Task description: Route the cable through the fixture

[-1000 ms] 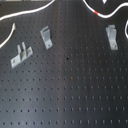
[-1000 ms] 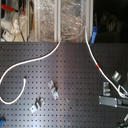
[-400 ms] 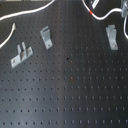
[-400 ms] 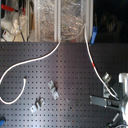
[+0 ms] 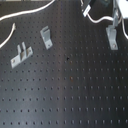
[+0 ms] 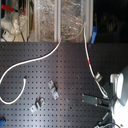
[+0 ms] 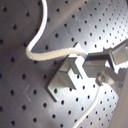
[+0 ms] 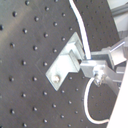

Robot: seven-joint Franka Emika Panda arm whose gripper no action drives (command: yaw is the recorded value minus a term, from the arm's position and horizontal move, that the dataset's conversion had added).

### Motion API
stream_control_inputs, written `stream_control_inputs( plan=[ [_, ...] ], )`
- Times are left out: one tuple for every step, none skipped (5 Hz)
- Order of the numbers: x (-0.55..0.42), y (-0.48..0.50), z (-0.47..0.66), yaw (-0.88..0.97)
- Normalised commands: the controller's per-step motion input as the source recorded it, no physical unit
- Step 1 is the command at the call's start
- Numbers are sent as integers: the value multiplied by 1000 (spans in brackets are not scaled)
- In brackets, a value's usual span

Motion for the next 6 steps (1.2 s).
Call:
stream_control_inputs(
  plan=[
    [-190, 59, 103, 229],
    [-172, 11, 115, 314],
    [-193, 25, 136, 766],
    [-177, 41, 146, 797],
    [-139, 48, 129, 826],
    [-88, -89, 88, 86]
  ],
)
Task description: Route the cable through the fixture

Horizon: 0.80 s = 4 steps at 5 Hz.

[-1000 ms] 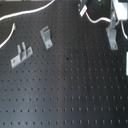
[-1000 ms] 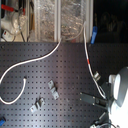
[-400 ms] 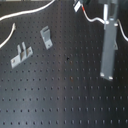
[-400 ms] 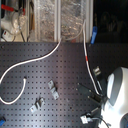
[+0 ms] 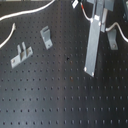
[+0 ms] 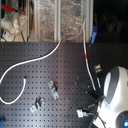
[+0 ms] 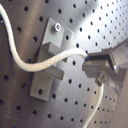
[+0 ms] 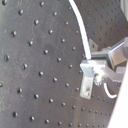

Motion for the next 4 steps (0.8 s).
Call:
stream_control_inputs(
  plan=[
    [-98, 45, 120, 868],
    [-44, 29, 136, 976],
    [-52, 41, 118, 968],
    [-54, 51, 0, 31]
  ],
)
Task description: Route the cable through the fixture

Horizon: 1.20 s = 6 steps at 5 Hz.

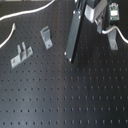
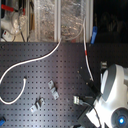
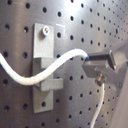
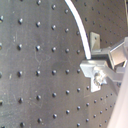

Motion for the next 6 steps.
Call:
stream_control_inputs(
  plan=[
    [16, -73, 3, -71],
    [-33, -235, 2, -186],
    [-18, -201, 1, -129],
    [-26, -31, 1, 0],
    [-161, -221, 22, 86],
    [-106, -127, 93, 623]
  ],
)
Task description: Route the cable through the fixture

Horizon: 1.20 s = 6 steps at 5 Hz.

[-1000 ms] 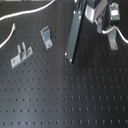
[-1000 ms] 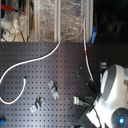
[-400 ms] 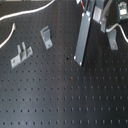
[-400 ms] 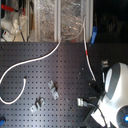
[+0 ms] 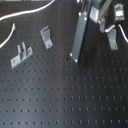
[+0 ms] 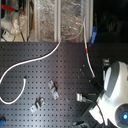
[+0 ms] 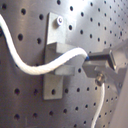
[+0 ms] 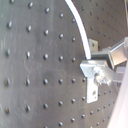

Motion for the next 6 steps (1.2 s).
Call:
stream_control_inputs(
  plan=[
    [-53, -85, 27, 574],
    [-44, -120, 4, 566],
    [-20, -13, 0, 0],
    [-173, -285, 4, -120],
    [-155, -314, 3, -126],
    [-44, -272, -11, -94]
  ],
)
